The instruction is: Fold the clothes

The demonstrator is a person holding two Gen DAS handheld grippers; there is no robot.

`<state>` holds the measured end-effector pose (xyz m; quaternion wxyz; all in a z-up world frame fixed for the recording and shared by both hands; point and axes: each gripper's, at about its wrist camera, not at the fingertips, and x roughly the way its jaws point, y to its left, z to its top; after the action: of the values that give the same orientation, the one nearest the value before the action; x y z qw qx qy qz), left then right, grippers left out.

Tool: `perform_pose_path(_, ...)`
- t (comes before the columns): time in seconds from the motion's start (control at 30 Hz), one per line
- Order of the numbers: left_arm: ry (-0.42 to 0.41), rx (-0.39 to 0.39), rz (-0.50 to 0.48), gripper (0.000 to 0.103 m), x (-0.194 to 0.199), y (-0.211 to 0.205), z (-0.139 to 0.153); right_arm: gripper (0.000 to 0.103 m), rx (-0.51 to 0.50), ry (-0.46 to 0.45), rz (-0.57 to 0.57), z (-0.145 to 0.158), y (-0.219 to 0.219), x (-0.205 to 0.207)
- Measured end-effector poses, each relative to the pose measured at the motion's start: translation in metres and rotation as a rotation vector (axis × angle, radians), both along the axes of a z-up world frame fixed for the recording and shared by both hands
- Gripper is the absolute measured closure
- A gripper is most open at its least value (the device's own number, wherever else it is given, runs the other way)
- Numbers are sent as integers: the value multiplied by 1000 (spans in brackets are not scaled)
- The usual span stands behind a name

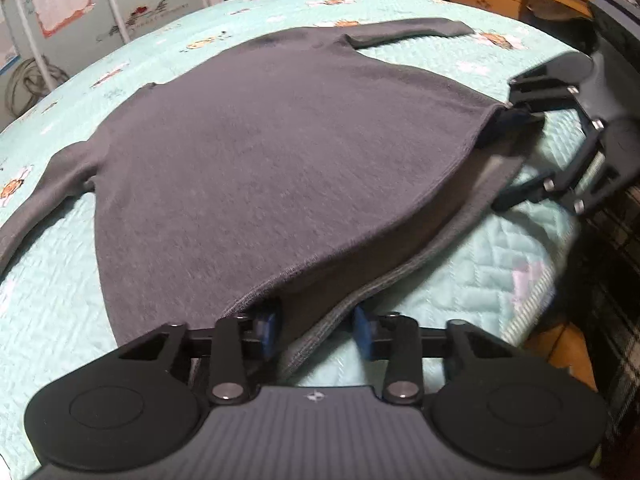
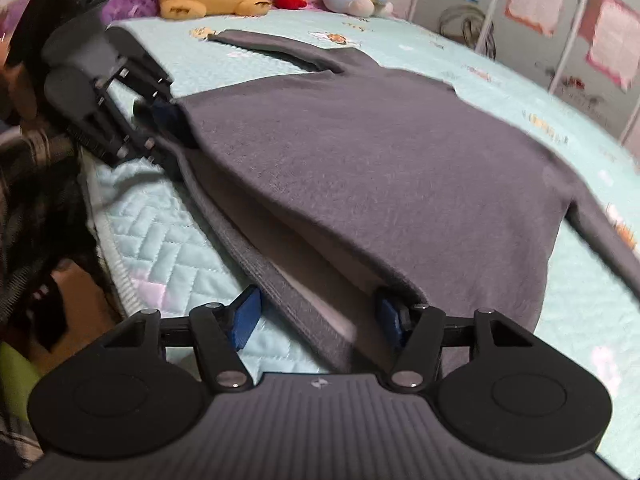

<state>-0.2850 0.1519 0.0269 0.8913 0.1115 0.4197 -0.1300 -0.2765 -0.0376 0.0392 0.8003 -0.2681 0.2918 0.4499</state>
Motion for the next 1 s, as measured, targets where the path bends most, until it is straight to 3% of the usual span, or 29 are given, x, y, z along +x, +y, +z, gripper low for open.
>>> perform_pose_path(0.17, -25, 9, 29, 56, 1, -1, -2, 44, -48, -138, 25, -6, 9, -13)
perform_pose_path(0.23, -30, 21, 27, 56, 0, -3, -2, 50, -79, -213, 22, -7, 14, -19)
perform_pose_path(0.27, -29, 27, 20, 58, 1, -3, -1, 60, -96, -242, 20, -7, 16, -21)
perform_pose_path(0.3, -28, 32, 13, 74, 2, -3, 0, 82, -117, -268, 25, -8, 18, -23)
perform_pose_path(0.33, -27, 37, 6, 98, 2, -3, 1, 98, -143, -290, 35, -10, 20, -24)
perform_pose_path(0.37, -28, 51, -2, 97, 3, -4, 2, 101, -167, -312, 45, -11, 22, -26)
perform_pose_path(0.43, -29, 70, -27, 98, 4, -3, 7, 101, -181, -329, 61, -10, 23, -27)
perform_pose_path(0.6, -10, 108, -92, 102, -18, -7, 11, 102, -168, -246, 91, 7, 14, -33)
perform_pose_path(0.73, 18, 126, -119, 100, -26, -7, -1, 102, -233, -266, 185, -6, 6, -51)
perform_pose_path(0.8, 4, 135, -104, 93, -25, -7, -2, 102, -232, -283, 176, -4, 8, -49)
perform_pose_path(0.9, -10, 176, -114, 89, -30, -11, -3, 100, -232, -299, 162, -2, 5, -49)
perform_pose_path(0.97, -28, 213, -114, 78, -36, -10, -4, 97, -257, -322, 154, -4, 0, -49)
perform_pose_path(1.0, -32, 218, -104, 68, -37, -7, -4, 95, -270, -329, 148, -5, -3, -49)
